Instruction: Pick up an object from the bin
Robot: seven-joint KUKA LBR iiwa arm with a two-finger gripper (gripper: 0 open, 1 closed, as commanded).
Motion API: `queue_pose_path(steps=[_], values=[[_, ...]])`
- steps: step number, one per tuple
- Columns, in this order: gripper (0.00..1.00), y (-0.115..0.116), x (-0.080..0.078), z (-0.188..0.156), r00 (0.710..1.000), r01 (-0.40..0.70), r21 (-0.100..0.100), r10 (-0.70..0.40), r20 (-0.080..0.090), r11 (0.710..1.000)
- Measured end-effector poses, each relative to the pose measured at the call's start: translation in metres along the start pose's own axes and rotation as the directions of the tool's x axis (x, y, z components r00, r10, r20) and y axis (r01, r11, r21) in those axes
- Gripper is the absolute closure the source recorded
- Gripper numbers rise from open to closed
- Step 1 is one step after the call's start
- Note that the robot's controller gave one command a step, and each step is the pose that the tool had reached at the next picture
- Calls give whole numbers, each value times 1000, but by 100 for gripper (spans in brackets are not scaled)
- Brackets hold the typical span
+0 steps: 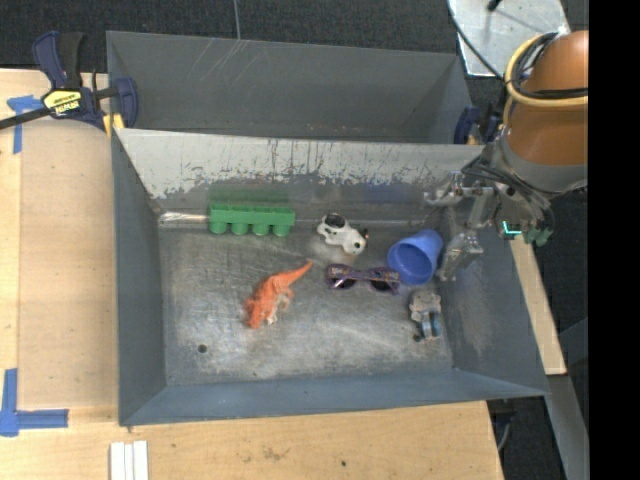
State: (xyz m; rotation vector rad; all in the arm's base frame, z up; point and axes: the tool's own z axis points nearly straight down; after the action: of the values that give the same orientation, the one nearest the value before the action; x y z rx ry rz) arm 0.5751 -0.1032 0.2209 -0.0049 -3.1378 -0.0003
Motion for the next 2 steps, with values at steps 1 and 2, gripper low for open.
queue_pose_path(steps=[1,2], values=[[0,0,-2,-4,1000,3,1,-3,8,1000],[0,-10,-14,55,996,87,3,-87,12,996]])
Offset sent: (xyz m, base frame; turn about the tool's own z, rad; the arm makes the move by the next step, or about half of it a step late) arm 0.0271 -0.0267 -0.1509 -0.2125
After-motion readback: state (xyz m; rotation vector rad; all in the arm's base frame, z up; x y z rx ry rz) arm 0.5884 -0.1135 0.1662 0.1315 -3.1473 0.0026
